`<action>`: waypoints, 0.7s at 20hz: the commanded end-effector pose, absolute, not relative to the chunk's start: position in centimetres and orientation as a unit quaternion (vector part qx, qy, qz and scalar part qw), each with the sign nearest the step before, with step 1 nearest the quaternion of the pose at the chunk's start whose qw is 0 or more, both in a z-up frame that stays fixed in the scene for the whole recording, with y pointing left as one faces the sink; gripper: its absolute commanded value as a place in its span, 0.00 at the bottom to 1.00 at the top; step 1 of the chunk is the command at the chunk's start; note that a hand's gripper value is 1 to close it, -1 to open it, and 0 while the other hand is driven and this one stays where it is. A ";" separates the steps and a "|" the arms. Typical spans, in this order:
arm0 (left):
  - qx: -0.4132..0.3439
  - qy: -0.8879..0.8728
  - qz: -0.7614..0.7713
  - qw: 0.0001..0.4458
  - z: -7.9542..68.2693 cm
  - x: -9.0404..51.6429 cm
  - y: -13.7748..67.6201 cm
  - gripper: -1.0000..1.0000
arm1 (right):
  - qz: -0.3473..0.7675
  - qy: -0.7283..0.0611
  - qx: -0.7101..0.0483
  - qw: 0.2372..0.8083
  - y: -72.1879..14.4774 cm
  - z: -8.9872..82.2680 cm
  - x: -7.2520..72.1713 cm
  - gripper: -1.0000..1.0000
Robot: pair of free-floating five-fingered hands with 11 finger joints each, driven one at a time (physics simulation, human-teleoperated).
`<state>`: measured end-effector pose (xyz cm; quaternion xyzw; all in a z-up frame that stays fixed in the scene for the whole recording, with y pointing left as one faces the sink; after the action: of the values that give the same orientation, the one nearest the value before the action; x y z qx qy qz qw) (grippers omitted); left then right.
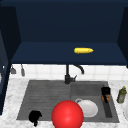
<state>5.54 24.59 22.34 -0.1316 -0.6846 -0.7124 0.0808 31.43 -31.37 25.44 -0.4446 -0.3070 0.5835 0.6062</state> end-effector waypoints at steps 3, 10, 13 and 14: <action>-0.132 -0.685 -0.712 0.081 22.3 5.5 24.6 0.50 | 0.571 -0.327 -0.457 0.598 -33.8 26.4 27.6 1.00; -0.132 -0.685 -0.712 0.081 22.3 5.5 24.6 0.50 | 0.576 -0.334 -0.444 0.600 -38.0 27.0 24.6 1.00; -0.132 -0.685 -0.712 0.081 22.3 5.5 24.6 0.50 | 0.578 -0.336 -0.437 0.602 -40.2 27.2 23.8 1.00; -0.132 -0.685 -0.712 0.081 22.3 5.5 24.6 0.50 | 0.577 -0.337 -0.437 0.602 -40.9 27.3 23.5 1.00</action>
<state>5.54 24.59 22.34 -0.1316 -0.6846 -0.7124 0.0808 24.28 -38.78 26.93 -0.4330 -0.3221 0.5808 0.6095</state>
